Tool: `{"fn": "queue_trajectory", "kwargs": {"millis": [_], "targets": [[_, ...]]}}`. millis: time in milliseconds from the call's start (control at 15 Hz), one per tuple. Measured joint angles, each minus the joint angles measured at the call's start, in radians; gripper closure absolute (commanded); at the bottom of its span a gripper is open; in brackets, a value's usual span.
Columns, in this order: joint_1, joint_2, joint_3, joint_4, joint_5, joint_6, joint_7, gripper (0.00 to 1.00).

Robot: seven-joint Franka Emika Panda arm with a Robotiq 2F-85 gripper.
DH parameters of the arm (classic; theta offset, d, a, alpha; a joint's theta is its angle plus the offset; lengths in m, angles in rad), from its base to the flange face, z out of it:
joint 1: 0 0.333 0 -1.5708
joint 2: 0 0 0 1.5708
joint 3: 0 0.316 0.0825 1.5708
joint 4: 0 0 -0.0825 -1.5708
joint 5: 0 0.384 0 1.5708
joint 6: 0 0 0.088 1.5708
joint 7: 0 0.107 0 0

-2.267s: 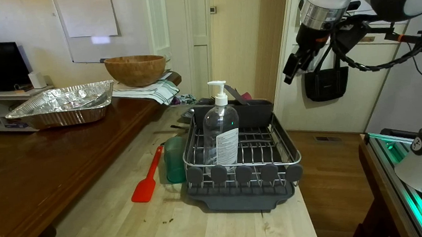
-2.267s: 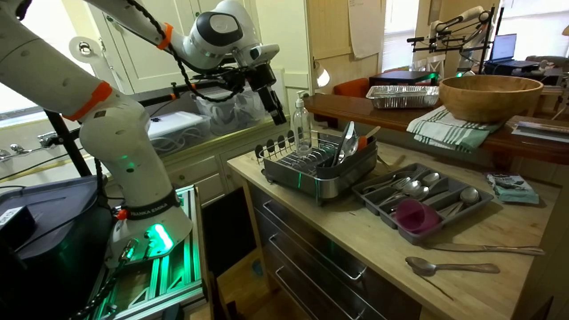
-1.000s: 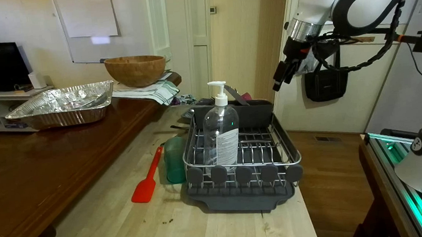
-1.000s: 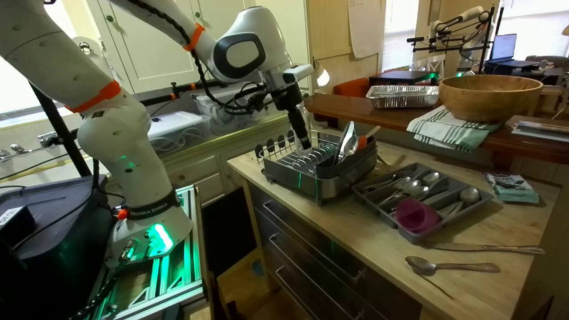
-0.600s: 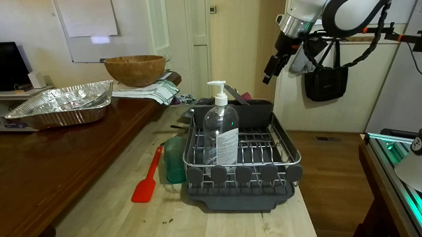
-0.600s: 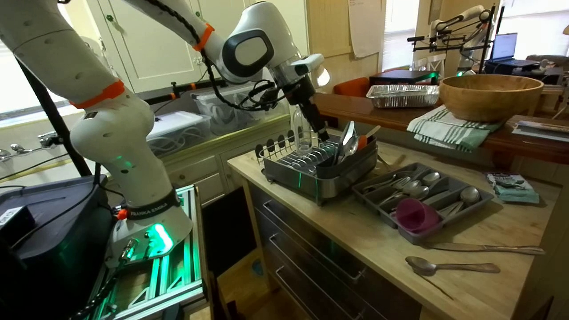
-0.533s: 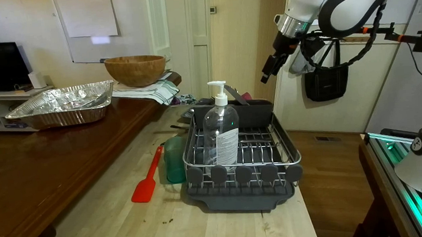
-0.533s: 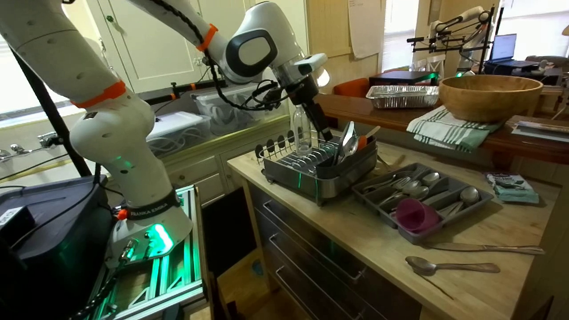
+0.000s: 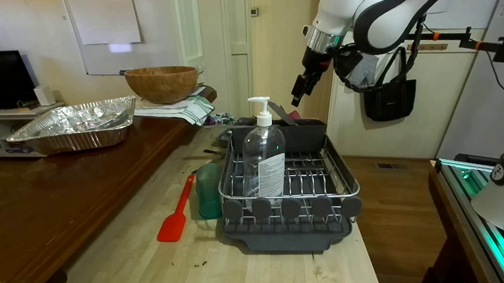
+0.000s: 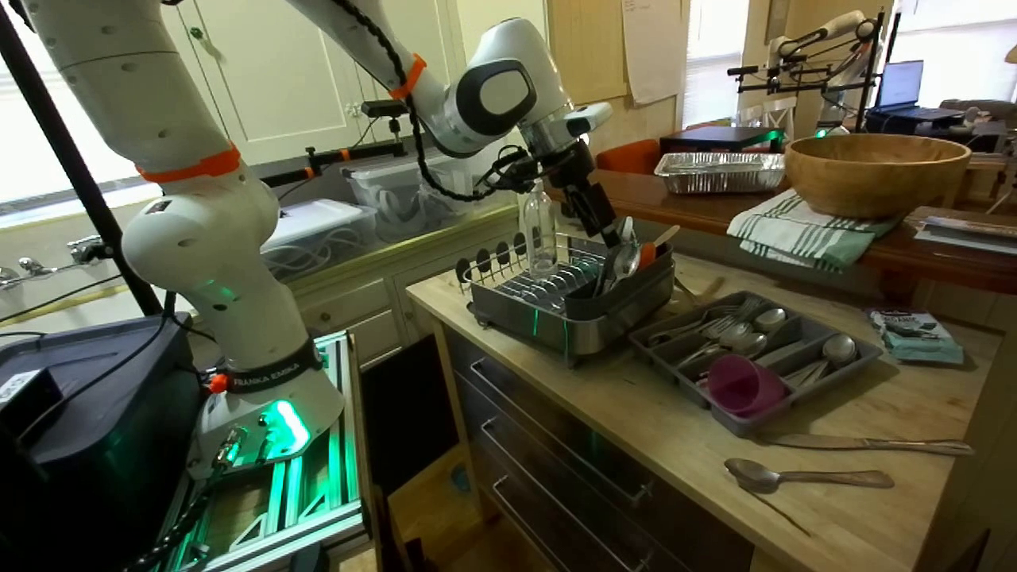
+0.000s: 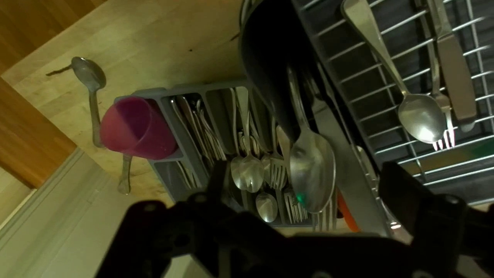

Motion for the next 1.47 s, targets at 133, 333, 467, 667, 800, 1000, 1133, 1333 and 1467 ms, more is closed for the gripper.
{"fn": "queue_trajectory", "kwargs": {"millis": [133, 333, 467, 667, 800, 1000, 1133, 1333, 1467], "targets": [[0.011, 0.034, 0.009, 0.024, -0.029, -0.004, 0.051, 0.00], [0.021, 0.080, 0.004, 0.054, -0.058, -0.005, 0.119, 0.00], [0.029, 0.108, -0.006, 0.073, -0.060, -0.005, 0.144, 0.00], [0.049, 0.144, -0.029, 0.102, -0.084, -0.007, 0.200, 0.00], [0.068, 0.161, -0.045, 0.119, -0.104, -0.013, 0.243, 0.00], [0.094, 0.170, -0.065, 0.139, -0.123, -0.042, 0.282, 0.00], [0.102, 0.170, -0.070, 0.144, -0.123, -0.049, 0.284, 0.00], [0.105, 0.170, -0.073, 0.145, -0.123, -0.049, 0.285, 0.00], [0.111, 0.171, -0.077, 0.148, -0.120, -0.049, 0.285, 0.00]]}}
